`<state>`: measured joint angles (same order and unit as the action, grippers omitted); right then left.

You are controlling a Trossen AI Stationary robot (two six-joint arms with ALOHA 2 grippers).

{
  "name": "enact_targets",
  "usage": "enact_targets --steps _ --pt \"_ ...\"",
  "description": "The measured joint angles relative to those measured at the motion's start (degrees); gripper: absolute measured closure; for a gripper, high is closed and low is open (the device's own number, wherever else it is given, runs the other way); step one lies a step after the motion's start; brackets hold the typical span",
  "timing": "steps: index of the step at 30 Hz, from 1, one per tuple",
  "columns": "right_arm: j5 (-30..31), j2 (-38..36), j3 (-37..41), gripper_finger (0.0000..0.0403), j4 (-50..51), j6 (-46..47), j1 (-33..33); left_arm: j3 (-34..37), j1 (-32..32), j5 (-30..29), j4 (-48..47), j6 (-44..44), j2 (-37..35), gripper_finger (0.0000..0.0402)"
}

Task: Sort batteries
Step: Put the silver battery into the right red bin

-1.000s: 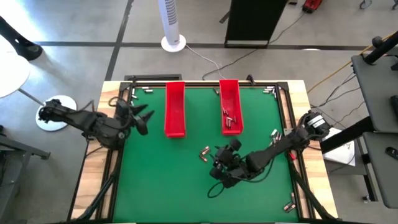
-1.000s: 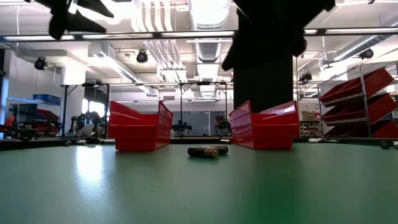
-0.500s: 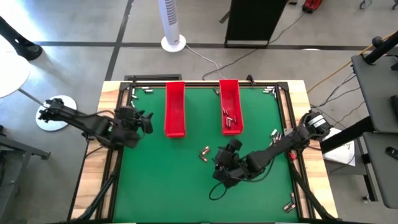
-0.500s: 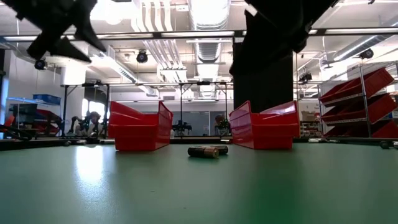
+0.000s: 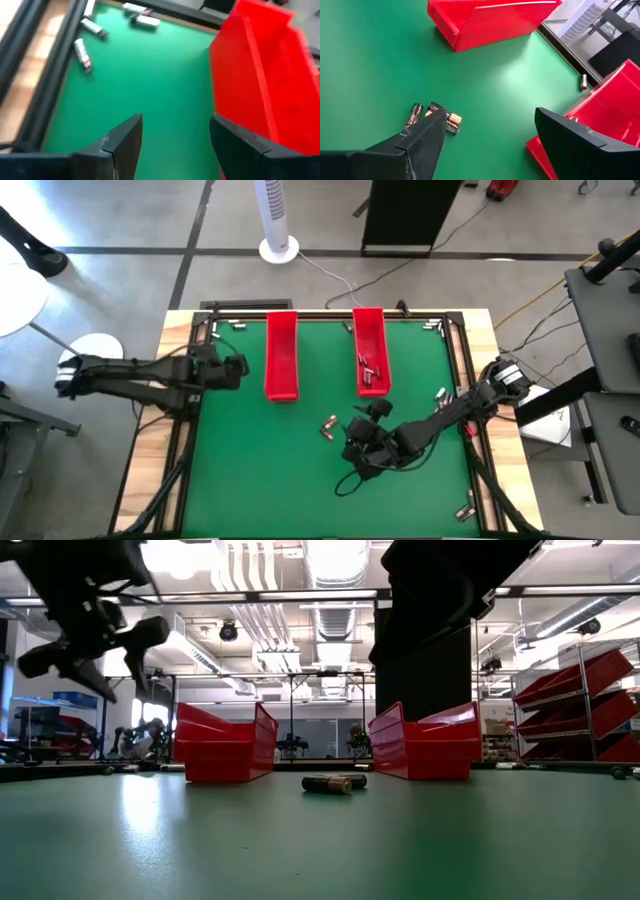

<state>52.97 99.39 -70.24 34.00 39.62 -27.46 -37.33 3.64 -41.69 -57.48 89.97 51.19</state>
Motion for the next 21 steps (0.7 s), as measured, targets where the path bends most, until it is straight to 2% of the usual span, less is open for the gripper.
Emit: enact_targets --steps 6,10,21 --pt "-0.04 0.00 0.00 0.0094 0.00 0.24 0.13 -6.58 9.12 1.02 3.14 -9.43 2.35 0.0211" --pt "-0.96 0.02 0.00 0.0087 0.02 0.24 0.11 -9.73 15.92 5.58 3.07 -13.40 5.08 0.0220" --pt "-2.59 0.02 0.00 0.0071 0.02 0.48 -0.02 -10.73 26.50 13.20 3.17 -15.77 13.21 0.0200"
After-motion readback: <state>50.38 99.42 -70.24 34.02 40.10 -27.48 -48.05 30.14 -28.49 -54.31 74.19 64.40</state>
